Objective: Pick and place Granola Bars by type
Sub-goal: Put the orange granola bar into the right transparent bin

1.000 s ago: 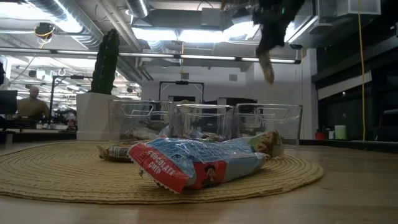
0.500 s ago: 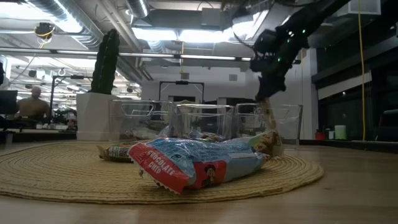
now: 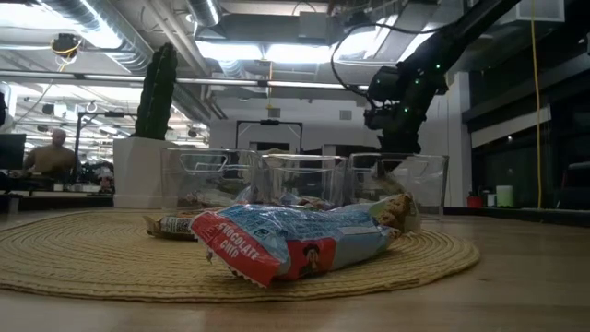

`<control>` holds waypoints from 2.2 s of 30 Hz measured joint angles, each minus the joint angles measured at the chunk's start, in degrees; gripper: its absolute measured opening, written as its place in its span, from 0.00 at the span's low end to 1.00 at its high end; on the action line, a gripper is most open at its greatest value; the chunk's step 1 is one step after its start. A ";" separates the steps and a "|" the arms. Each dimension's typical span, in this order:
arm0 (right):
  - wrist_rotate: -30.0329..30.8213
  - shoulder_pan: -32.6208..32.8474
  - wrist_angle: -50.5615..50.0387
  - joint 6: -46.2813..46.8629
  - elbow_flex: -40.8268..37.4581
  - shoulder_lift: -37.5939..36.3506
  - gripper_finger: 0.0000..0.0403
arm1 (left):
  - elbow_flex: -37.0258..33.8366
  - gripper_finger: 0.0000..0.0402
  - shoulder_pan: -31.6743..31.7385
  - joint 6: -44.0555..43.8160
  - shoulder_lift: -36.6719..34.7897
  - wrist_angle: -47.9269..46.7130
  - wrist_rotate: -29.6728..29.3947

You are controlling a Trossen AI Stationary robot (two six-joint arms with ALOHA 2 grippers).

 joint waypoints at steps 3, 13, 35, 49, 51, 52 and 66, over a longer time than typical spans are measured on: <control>1.35 0.00 0.19 -0.07 0.02 0.00 0.19 | 0.00 0.34 0.02 -0.02 0.00 0.00 0.00; 2.75 0.00 -1.66 -1.31 4.70 0.00 0.32 | 0.00 0.34 0.02 0.05 0.01 -0.09 0.05; -4.60 15.94 8.54 1.65 -5.14 -26.50 0.36 | -8.24 0.34 -9.56 -7.51 0.09 -16.81 -1.67; -3.36 34.90 31.66 -3.15 -26.25 -44.43 0.36 | -24.28 0.34 -14.83 -7.97 0.05 -4.08 -0.80; -2.90 35.27 31.71 -3.21 -26.25 -44.41 0.36 | -25.13 0.34 -14.80 -8.02 0.68 -2.57 -0.76; -2.85 35.34 31.71 -3.21 -26.25 -44.37 0.36 | -25.34 0.34 -14.80 -8.10 1.30 -2.20 -0.78; -2.86 36.45 31.62 -0.42 -26.25 -44.41 0.36 | -25.49 0.47 -14.99 -14.85 15.98 8.56 1.97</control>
